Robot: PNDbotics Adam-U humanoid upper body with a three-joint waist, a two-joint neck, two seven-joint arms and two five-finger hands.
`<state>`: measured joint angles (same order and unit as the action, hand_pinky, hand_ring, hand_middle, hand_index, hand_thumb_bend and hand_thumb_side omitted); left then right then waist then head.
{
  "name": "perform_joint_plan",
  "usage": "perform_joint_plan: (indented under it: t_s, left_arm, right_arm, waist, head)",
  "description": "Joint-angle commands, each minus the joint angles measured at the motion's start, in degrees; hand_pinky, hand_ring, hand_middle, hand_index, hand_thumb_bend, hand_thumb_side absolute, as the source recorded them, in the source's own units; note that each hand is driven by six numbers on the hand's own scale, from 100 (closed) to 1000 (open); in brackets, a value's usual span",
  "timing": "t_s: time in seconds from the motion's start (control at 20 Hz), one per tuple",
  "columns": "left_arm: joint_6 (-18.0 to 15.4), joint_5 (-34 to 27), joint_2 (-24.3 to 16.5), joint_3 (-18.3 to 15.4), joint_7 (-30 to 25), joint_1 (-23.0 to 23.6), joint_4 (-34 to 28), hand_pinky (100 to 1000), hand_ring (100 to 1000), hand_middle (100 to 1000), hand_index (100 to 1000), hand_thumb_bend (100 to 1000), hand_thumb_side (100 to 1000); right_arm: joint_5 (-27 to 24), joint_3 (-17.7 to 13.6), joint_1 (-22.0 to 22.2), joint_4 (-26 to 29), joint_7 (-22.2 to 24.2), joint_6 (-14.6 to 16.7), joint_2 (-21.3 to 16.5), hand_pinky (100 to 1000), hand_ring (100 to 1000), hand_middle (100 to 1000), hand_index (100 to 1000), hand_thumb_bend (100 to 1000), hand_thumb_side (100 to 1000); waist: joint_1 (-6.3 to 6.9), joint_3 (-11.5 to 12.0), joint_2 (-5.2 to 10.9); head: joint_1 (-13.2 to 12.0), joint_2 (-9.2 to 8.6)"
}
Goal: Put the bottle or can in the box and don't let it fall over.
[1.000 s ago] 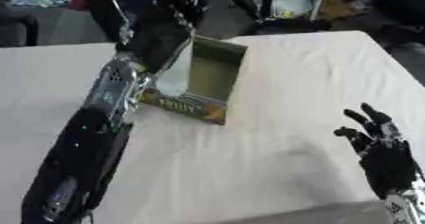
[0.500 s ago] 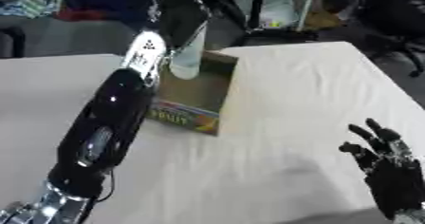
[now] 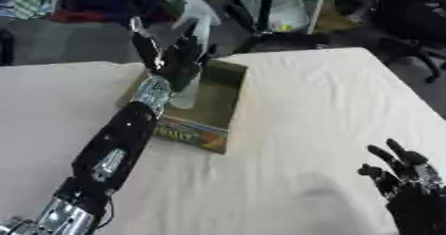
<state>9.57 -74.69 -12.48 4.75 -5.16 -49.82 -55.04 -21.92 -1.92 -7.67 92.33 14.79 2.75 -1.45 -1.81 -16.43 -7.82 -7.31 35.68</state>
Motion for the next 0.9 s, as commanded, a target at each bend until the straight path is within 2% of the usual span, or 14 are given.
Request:
perform_joint_plan:
  t_s: [0.05,0.25,0.3,0.45,0.6,0.7,0.8,0.9]
  left_arm:
    - [1.7,0.9,0.2,0.4,4.1,2.5,-6.2,536,100,123,1000,816,1000]
    - [1.6,-0.6,-1.4,0.5,6.6,11.2,-20.5,538,100,164,1000,737,962]
    - [1.0,-1.3,-2.3,0.3,6.8,13.5,-25.0,538,545,178,1000,708,948]
    - [-1.4,-4.0,-6.0,-0.9,7.3,20.2,-38.7,541,560,217,1000,639,913]
    - [-5.2,-4.8,-9.6,-3.8,8.1,27.4,-49.1,545,593,250,1000,580,910]
    - [-7.2,-3.1,-10.3,-5.7,9.1,32.8,-53.0,549,635,256,1000,562,926]
    - [-8.2,0.2,-9.3,-7.1,10.1,37.6,-55.0,558,700,267,1000,532,944]
    - [-7.9,4.9,-6.8,-7.6,10.0,41.6,-55.3,569,755,278,1000,428,938]
  right_arm:
    - [0.1,-0.6,0.1,0.4,-0.3,0.1,-1.5,1000,611,836,1000,100,780]
    - [0.3,-1.1,0.7,0.3,-0.6,0.3,-2.3,1000,611,836,1000,100,781]
    - [0.4,-1.4,1.0,0.3,-0.8,0.4,-2.5,1000,611,836,1000,100,783]
    - [0.8,-2.0,1.8,0.1,-1.5,0.6,-3.1,1000,611,835,1000,100,781]
    - [1.0,-2.2,2.1,0.0,-1.8,0.5,-3.4,1000,611,835,1000,100,792]
    - [1.0,-2.5,2.1,0.1,-1.9,0.6,-3.4,1000,611,835,1000,100,790]
    - [0.9,-2.9,2.3,0.2,-2.2,0.8,-3.6,1000,611,835,1000,100,791]
    - [0.9,-3.4,2.8,0.2,-2.7,0.9,-3.8,1000,611,834,1000,100,792]
  waist:
    - [0.23,1.0,1.32]
    - [0.81,3.4,2.0]
    - [1.03,4.0,2.13]
    - [1.82,5.8,2.43]
    - [2.27,7.1,2.59]
    - [2.4,7.7,2.69]
    - [2.46,8.4,2.8]
    - [2.44,9.3,3.06]
  head:
    - [1.7,0.13]
    - [2.8,0.76]
    - [3.2,0.89]
    - [3.7,1.25]
    - [4.4,1.54]
    - [4.7,1.68]
    - [5.1,1.88]
    - [5.1,2.57]
